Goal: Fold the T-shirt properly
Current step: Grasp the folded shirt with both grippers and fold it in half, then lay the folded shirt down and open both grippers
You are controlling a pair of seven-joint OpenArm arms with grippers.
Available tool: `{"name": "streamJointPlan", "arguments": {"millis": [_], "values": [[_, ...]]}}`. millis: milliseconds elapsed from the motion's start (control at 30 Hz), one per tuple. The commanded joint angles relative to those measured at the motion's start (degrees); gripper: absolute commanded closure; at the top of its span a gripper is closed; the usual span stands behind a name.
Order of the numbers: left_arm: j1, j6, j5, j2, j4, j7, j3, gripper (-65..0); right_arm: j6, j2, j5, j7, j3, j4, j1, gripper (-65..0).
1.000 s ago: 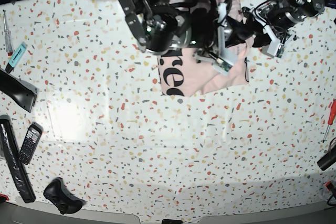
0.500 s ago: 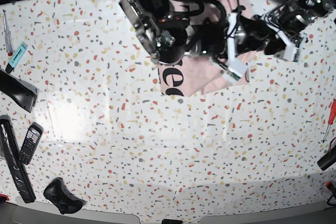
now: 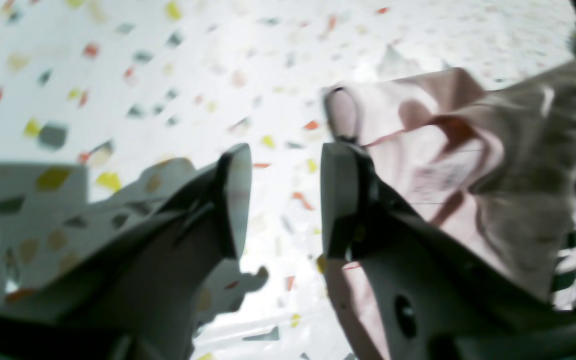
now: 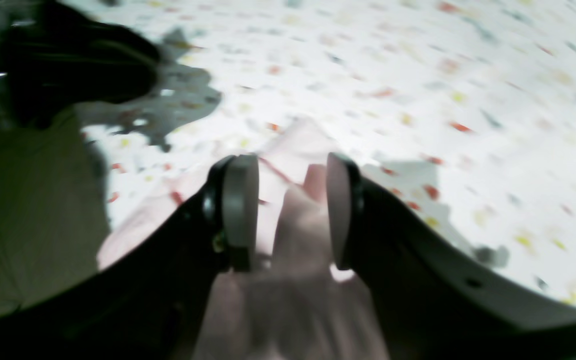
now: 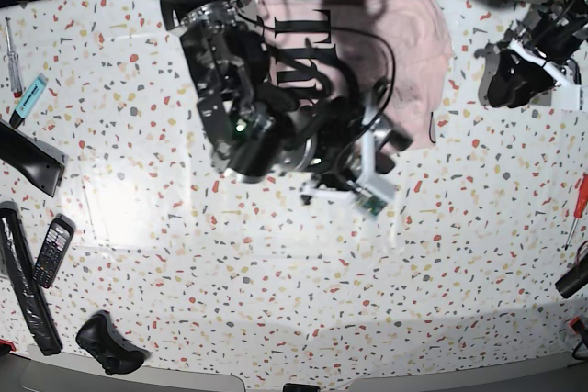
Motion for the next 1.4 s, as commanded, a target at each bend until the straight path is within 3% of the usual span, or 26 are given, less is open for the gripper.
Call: {"name": "streamJointPlan", "arguments": {"millis": [0, 200, 400, 833, 933, 1067, 1367], "values": [[0.5, -0.4, -1.2, -0.7, 1.8, -1.0, -0.2, -17.9, 0.5, 0.3, 1.0, 1.5, 0.8, 1.0, 1.7, -15.9], [3.8, -0.4, -4.2, -0.7, 7.3, 0.4, 1.6, 0.0, 0.5, 8.8, -0.9, 1.5, 5.0, 1.0, 2.4, -0.5], [7.0, -0.4, -5.0, -0.7, 8.0, 7.4, 7.8, 0.0, 0.5, 14.7, -1.9, 2.9, 5.2, -0.8, 2.4, 0.0], [13.3, -0.4, -3.3, -0.4, 5.7, 9.0, 10.8, 0.0, 0.6, 15.5, -6.3, 6.8, 5.1, -11.2, 2.3, 0.0], [12.8, -0.4, -2.7, -0.4, 1.7, 7.0, 13.0, 0.0, 0.6, 15.5, -6.4, 6.8, 5.1, -11.6, 1.8, 0.0], [11.5, -0.4, 2.8, -0.4, -3.2, 4.0, 16.7, 0.0, 0.6, 15.5, -6.4, 6.9, 5.1, -11.6, 1.6, 0.0], [6.3, -0.4, 3.2, -0.4, -7.6, 3.5, 20.9, 0.0, 0.6, 15.5, -6.3, 7.2, 5.1, -11.6, 1.6, 0.0]]}}
